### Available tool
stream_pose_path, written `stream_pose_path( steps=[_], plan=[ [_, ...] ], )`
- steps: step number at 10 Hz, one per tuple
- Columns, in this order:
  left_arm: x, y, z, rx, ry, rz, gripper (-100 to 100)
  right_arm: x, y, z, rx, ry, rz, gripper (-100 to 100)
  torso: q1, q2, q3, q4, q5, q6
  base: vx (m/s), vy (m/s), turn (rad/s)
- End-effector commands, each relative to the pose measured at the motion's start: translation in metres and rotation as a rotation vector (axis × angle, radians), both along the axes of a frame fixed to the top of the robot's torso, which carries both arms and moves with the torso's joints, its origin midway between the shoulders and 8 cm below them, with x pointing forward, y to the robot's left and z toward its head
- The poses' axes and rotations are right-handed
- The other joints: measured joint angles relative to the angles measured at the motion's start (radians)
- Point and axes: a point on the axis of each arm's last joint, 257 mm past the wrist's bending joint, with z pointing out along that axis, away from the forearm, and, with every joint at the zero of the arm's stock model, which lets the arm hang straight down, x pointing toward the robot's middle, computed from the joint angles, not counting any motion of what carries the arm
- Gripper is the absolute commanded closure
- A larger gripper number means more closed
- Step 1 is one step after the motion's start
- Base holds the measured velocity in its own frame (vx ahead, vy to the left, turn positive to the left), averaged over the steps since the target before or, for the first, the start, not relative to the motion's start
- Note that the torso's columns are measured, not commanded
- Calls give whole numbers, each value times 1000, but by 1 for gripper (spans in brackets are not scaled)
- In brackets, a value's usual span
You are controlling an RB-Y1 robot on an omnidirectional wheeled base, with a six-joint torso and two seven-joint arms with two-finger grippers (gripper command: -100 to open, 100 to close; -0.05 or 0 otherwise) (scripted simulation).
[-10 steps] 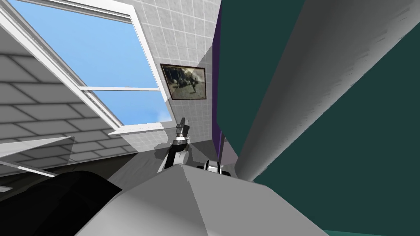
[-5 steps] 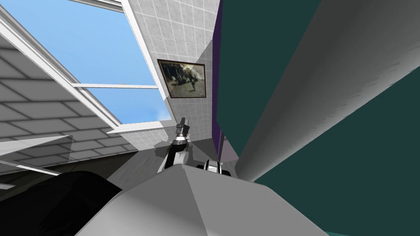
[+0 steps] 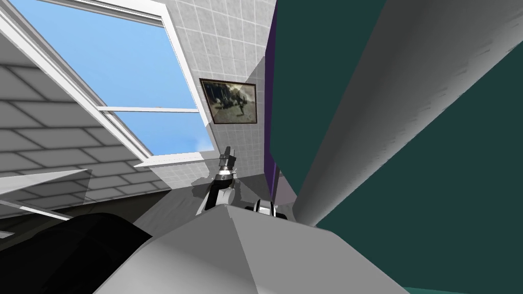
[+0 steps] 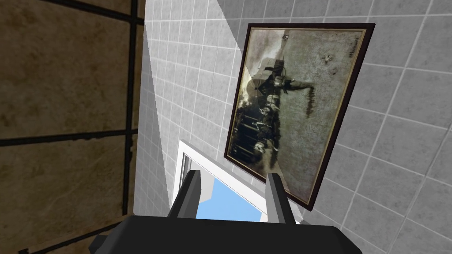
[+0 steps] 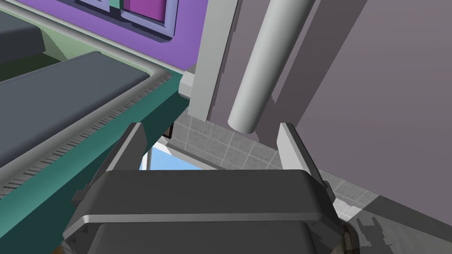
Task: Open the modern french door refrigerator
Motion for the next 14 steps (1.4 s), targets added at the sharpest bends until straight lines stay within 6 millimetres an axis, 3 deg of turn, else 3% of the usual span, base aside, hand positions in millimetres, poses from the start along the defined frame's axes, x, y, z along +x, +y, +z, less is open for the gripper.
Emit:
stream_pose_path(
  steps=[1,14],
  plan=[
    [0,0,0,0,0,0,0,1,-1,-1,-5,6,2,-100,0,-3,-2,-1,0,0,45,-5,2],
    [0,0,0,0,0,0,0,3,3,-4,3,11,1,-100,1,-22,-7,-11,-2,-3,14,1,5]
  ],
)
